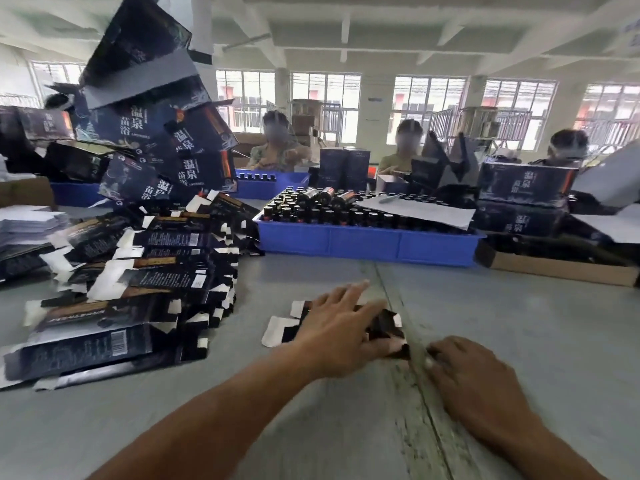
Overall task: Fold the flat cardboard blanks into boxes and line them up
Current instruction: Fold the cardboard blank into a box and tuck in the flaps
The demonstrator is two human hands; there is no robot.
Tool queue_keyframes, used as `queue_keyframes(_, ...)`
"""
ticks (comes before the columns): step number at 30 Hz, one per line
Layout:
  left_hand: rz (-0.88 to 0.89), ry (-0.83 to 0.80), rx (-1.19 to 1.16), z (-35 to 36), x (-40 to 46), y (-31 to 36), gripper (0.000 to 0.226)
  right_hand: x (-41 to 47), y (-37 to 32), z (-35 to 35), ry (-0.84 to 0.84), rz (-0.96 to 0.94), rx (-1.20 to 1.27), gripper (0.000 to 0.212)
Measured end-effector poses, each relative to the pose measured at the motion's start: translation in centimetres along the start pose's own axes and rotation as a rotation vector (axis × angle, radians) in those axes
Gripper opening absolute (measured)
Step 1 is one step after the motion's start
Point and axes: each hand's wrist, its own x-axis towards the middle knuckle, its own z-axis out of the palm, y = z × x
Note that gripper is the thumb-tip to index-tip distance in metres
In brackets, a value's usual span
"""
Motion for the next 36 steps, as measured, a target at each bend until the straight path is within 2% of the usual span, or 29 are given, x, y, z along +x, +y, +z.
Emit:
queue_keyframes(4,-0.197,-0.209,-0.024,0.7,-0.7,-3.1,0.1,0.2,1.0,0.6,-0.009,0.003,0.044,0.034)
queue_keyframes(9,-0.245,-0.233,0.13,-0.1,-0.6,-3.2,0.131,0.3,1.1,0.8,-0.006,-0.002,0.053,0.035)
queue_keyframes(11,-0.218,-0.172,0.169,-0.7,-0.8,-2.7,0.134,0.3,1.1,0.9,0.003,0.0,0.051,0.036)
queue_keyframes(15,-0.157,-0.004,0.206,-1.5,-2.8,-2.1,0.121,0.2,1.2,0.8,0.018,-0.013,0.062,0.034)
queue_keyframes(18,-0.098,0.228,0.23,-2.4,-5.2,-1.8,0.108,0.0,0.8,0.2,0.027,-0.018,0.092,0.032)
queue_keyframes(21,-0.017,0.512,0.218,-3.0,-7.0,-1.8,0.093,0.1,-0.7,-1.5,0.048,0.024,0.345,0.028)
queue_keyframes(22,-0.021,0.557,0.181,-3.1,-7.2,-1.8,0.09,0.1,-1.4,-2.3,0.078,0.021,0.47,0.024)
queue_keyframes(25,-0.09,0.564,0.16,-3.2,-7.1,-1.6,0.089,-0.2,-3.9,-4.4,0.146,0.024,0.854,0.006)
queue_keyframes(28,-0.129,0.517,0.165,-2.7,-7.1,-1.8,0.09,-0.6,-6.0,-5.9,0.073,0.04,1.157,0.007)
queue_keyframes(31,-0.129,0.498,0.247,-1.9,-7.6,-2.3,0.101,-1.1,-7.3,-5.9,0.08,0.015,1.169,0.006)
queue_keyframes(36,-0.018,0.597,0.297,-1.4,-8.2,-2.7,0.111,-2.1,-7.6,-4.6,0.091,-0.039,1.065,0.017)
